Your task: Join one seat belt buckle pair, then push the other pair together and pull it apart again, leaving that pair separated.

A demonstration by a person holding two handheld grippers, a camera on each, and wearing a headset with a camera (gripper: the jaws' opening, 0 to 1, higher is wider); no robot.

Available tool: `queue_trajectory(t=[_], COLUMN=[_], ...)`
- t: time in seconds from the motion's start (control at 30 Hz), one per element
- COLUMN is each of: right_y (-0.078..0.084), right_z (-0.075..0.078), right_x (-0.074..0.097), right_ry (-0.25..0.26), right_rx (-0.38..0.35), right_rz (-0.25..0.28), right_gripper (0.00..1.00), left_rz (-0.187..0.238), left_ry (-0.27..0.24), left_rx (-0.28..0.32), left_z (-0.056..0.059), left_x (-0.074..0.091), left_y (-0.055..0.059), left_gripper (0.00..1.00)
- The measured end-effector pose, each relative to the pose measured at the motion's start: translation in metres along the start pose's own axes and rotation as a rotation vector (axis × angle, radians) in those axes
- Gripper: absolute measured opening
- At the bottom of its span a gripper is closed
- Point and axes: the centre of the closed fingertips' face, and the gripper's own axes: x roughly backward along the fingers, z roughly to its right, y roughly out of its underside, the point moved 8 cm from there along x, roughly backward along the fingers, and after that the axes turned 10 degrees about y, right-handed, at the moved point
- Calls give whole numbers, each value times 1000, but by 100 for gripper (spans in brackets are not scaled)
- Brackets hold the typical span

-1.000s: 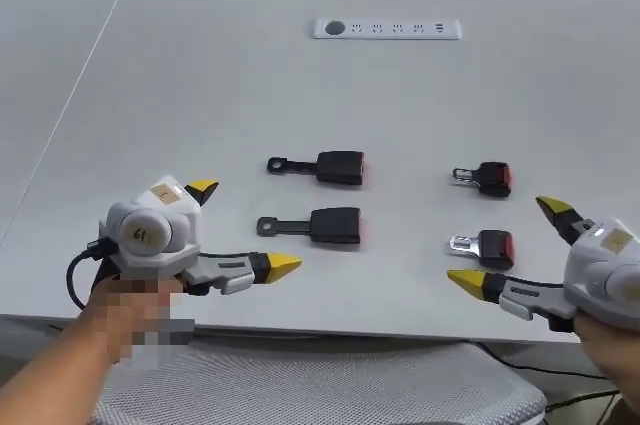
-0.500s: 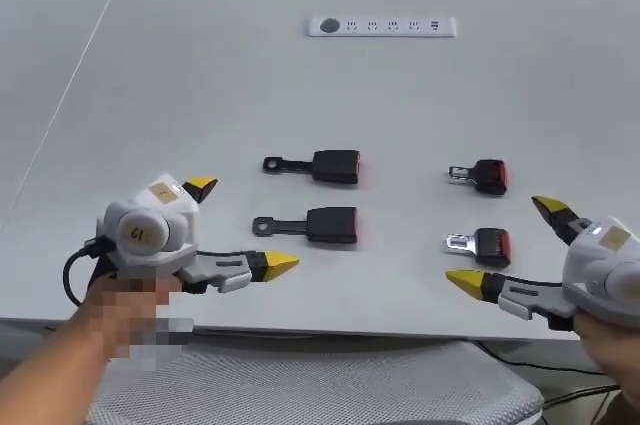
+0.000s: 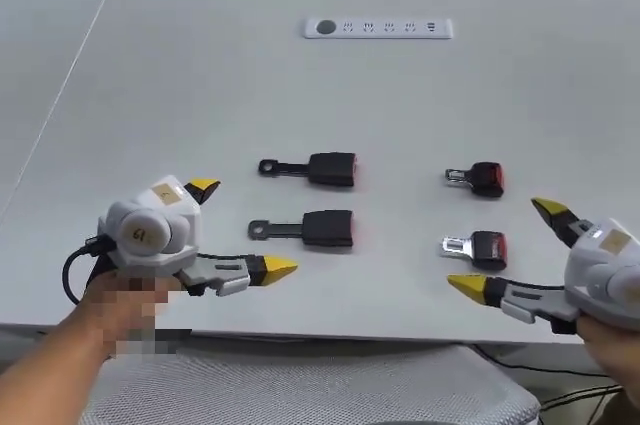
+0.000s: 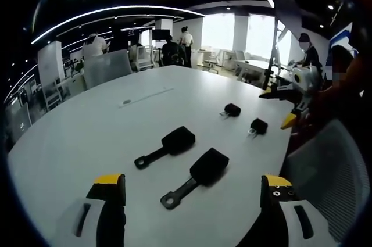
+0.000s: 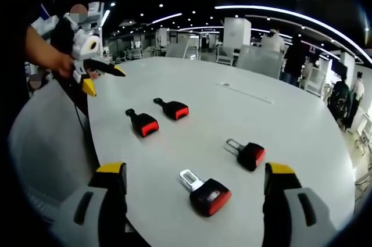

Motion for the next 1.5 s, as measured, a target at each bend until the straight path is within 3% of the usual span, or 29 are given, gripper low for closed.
queue_trajectory(t=[0.43,0.63,1.1,1.33,1.4,1.5], right_y=[6,12,5,9,14,16], right_z=[8,12,25,29,30,32], right_x=[-7,-12,-26,-36,-38,-40], right_ry=[-70,-127,-229,-300,-323,-340], right_rx=[26,90,85,125,132,139], right_rz=[-30,-84,-125,-172,-212,-212], right_gripper=[97,94,87,80,76,76], left_rz=[-30,-71,-122,-165,-178,-216], left_ry=[37,81,163,205,222,236], left_rx=[-38,-77,-133,-143,-155,-166], left_z=[-5,-7,-19,-25,-25,-25], left_x=[-12,-22,-52,-66,-70,-77], left_y=[-2,-2,0,2,4,9], left_gripper=[97,93,88,85,84,82])
